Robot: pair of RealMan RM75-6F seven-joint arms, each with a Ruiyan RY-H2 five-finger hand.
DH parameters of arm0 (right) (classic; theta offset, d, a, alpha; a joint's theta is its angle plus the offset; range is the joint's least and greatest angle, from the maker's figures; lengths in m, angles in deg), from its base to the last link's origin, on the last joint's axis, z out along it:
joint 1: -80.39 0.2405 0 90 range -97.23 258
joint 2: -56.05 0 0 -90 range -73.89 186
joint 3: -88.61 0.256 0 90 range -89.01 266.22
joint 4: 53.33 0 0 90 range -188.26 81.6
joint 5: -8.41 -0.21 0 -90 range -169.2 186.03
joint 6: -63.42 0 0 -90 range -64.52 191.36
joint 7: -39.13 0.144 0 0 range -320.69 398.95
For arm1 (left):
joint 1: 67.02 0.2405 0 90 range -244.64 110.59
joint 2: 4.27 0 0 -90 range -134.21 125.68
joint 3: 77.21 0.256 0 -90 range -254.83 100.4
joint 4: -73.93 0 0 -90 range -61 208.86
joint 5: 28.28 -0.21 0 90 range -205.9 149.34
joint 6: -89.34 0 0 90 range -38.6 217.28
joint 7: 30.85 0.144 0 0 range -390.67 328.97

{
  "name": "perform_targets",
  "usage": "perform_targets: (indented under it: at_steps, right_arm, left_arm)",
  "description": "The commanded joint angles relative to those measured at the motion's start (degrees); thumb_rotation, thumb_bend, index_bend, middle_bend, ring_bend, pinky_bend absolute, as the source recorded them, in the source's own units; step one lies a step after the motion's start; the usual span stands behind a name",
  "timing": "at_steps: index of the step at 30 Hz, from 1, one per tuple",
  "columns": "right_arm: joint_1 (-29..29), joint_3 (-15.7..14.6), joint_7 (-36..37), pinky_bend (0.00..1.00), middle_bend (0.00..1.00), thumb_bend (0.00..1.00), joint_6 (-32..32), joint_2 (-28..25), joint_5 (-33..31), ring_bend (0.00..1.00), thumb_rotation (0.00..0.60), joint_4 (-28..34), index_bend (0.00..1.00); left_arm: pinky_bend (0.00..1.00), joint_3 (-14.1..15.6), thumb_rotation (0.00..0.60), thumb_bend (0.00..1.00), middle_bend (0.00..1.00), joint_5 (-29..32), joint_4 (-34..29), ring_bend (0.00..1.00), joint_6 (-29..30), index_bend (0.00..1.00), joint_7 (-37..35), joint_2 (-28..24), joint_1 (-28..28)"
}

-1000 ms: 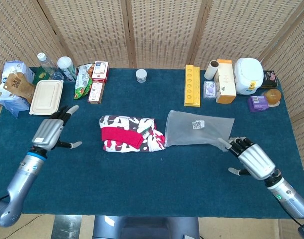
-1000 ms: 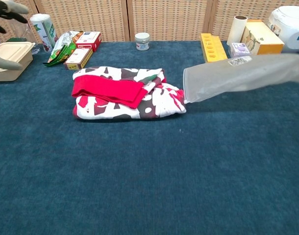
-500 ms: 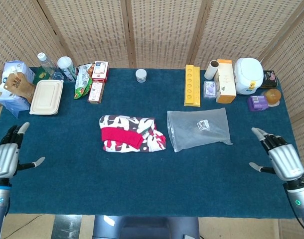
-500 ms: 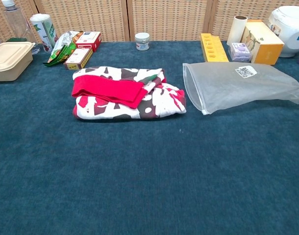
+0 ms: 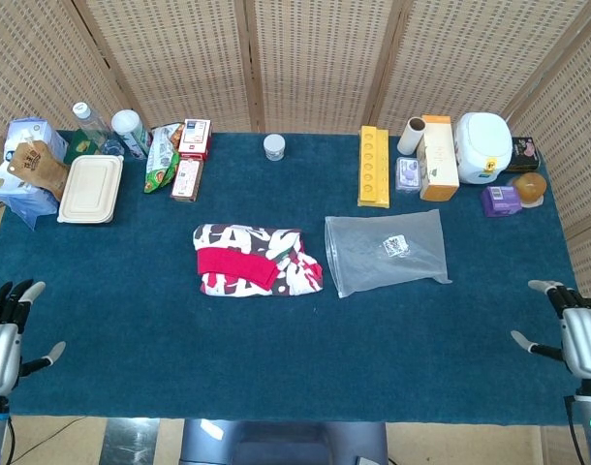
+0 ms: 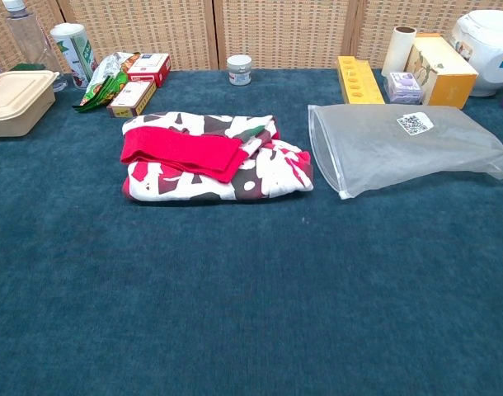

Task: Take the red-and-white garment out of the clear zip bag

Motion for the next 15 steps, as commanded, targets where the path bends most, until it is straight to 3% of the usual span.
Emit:
perform_targets:
  at_steps: [1,9,15]
  right_arm:
    - [-1.53,0.2,-1.74,0.42,0.34,0.17,-0.78,-0.68,-0.42,0.36,0.493,1.9,0.29]
    - [-3.53,0.42,-1.23,0.42,0.36,0.17,-2.31,-0.68,1.36,0.37,0.491,3.16,0.38]
    - [-4.7,0.47,-0.24,0.42,0.36,0.17,-2.42,-0.75,2.26,0.37,0.49,3.07,0.38]
  left_arm:
    - [0.17,-0.05,0.6,0.16,0.11,-1.81,-1.06,0.01,0.72,0.13,-0.37,0.08,0.81]
    - [0.17,-1.3,0.6,0.17,0.11,-2.46,-3.04,0.01,0.38,0.14,-0.84,-0.01,1.68]
    - [0.17,-1.81,0.6,0.17,0.11,-3.19,-4.73,0.01,-0.2,0.14,0.69,-0.15,2.05]
